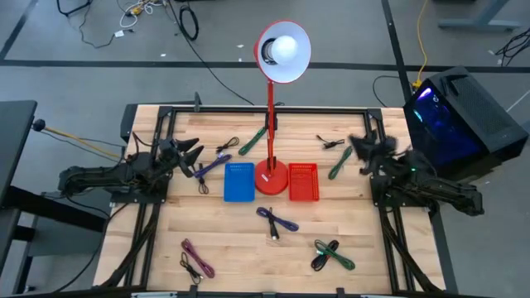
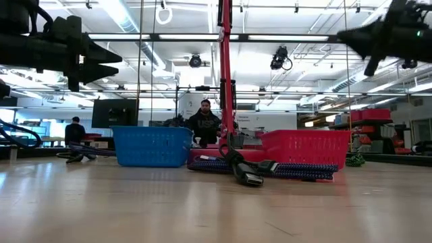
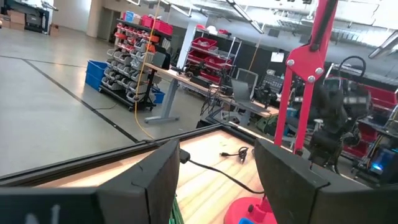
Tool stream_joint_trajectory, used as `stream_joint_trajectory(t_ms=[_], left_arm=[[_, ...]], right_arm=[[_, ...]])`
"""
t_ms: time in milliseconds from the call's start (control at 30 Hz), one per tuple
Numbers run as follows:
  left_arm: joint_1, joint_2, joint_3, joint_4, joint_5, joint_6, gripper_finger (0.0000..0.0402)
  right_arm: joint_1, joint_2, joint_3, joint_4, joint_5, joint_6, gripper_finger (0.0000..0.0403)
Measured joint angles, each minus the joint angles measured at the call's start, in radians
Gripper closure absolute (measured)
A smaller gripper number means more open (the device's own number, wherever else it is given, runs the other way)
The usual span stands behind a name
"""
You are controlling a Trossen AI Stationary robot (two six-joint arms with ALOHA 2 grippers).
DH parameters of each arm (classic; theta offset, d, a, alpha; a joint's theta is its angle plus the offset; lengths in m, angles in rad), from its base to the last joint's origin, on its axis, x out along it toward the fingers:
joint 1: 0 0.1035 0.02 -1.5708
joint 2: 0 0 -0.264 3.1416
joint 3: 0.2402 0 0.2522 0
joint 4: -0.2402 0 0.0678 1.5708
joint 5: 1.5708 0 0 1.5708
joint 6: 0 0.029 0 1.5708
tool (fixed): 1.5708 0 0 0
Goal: Pick & Place USB Port
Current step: Put the black charger cable into the orange bin
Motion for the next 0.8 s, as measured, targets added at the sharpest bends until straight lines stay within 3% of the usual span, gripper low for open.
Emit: stream_joint_trajectory(t_ms=[100, 233, 333, 400, 567, 667, 800], left_arm=[[0.000, 0.000, 0.000, 0.009, 0.000, -0.017, 0.0188], [0.000, 0.000, 0.000, 0.007, 0.022, -0.017, 0.0188], [0.001, 0.001, 0.000, 0.012, 0.023, -0.028, 0.0188], [0.001, 0.000, 0.000, 0.041, 0.003, -0.055, 0.0188], [0.001, 0.001, 0.000, 0.069, -0.003, -0.104, 0.0188], [0.001, 0.001, 0.000, 0.069, -0.003, -0.108, 0.0188], [0.001, 0.001, 0.000, 0.069, -0.003, -0.104, 0.0188]], right_arm=[[0.000, 0.007, 0.000, 0.174, 0.035, 0.064, 0.0366], [0.000, 0.068, 0.001, 0.400, -0.207, 0.152, 0.0366], [0.001, 0.126, 0.026, 0.477, -0.291, 0.149, 0.0366], [0.001, 0.170, 0.074, 0.448, -0.283, 0.049, 0.0366], [0.000, 0.361, 0.265, 0.096, -0.114, -0.161, 0.0366], [0.001, 0.506, 0.379, -0.164, 0.046, -0.348, 0.0366], [0.000, 0.675, 0.467, -0.228, 0.279, -0.562, 0.0366]])
